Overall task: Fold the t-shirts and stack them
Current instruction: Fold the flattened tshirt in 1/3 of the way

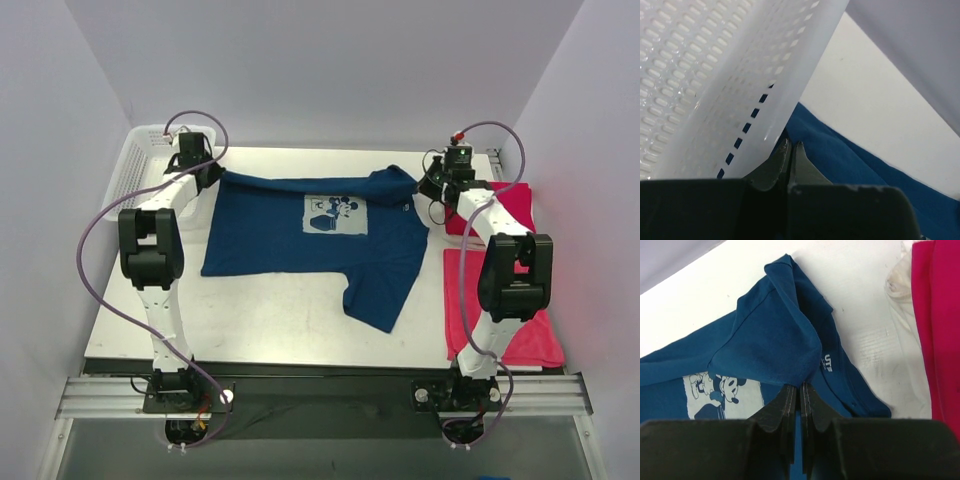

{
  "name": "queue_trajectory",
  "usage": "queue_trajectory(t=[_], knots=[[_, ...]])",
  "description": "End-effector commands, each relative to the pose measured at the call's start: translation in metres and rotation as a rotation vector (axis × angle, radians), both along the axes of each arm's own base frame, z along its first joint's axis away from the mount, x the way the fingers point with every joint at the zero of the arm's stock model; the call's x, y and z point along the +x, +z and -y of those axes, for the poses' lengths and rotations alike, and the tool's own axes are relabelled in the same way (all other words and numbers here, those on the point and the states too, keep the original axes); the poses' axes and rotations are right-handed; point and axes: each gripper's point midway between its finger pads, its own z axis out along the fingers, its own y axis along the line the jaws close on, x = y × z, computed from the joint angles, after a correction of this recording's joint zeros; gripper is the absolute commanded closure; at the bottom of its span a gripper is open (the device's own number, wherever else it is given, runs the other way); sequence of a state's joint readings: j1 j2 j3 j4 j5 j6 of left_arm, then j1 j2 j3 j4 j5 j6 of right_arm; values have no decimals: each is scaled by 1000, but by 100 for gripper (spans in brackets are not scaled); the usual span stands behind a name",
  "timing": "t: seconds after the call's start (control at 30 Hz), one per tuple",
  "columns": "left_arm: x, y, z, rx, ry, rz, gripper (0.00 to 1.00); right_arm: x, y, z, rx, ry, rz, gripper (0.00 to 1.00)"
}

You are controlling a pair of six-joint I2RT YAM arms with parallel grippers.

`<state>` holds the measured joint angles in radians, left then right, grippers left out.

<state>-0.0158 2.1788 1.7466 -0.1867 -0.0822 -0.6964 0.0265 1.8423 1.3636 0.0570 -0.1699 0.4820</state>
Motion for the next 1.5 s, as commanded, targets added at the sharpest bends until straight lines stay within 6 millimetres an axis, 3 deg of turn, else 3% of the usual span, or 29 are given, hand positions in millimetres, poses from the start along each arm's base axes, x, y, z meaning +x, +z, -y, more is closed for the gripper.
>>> queue_trajectory(t=[0.0,0.2,0.37,0.4,0.43,0.5,0.53,0.63,0.87,1.03,1.27,1.4,1.47], knots=[[-12,15,-3,-21,28,-4,100,-8,25,4,19,-8,53,100],[-30,-13,-8,-1,79,-99,100,-21,0,5,44,-10,-6,100],[-31,-36,-8,6,82,-167,100,-22,-15,2,61,-9,-35,100],[-33,-46,-7,7,80,-193,96,-21,-18,1,64,-6,-41,100],[-33,-47,-6,9,83,-199,87,-20,-19,1,66,-5,-43,100],[-36,-51,-8,20,102,-215,80,-20,-20,1,68,-7,-46,100],[-38,-53,-7,27,106,-224,70,-20,-20,0,70,-7,-45,100],[-38,-48,-7,45,116,-218,59,-20,-22,0,77,-7,-52,100],[-44,-35,-2,97,129,-205,55,-21,-22,-3,95,-8,-54,100],[-50,-22,10,173,138,-193,52,-21,-11,-4,103,-7,-33,100],[-65,-1,20,435,215,-191,42,-29,-3,-2,96,-8,-28,100],[-71,0,26,457,202,-191,40,-35,-10,-3,92,-1,-51,100],[-77,-10,31,446,167,-213,40,-40,-17,-3,95,2,-73,100]])
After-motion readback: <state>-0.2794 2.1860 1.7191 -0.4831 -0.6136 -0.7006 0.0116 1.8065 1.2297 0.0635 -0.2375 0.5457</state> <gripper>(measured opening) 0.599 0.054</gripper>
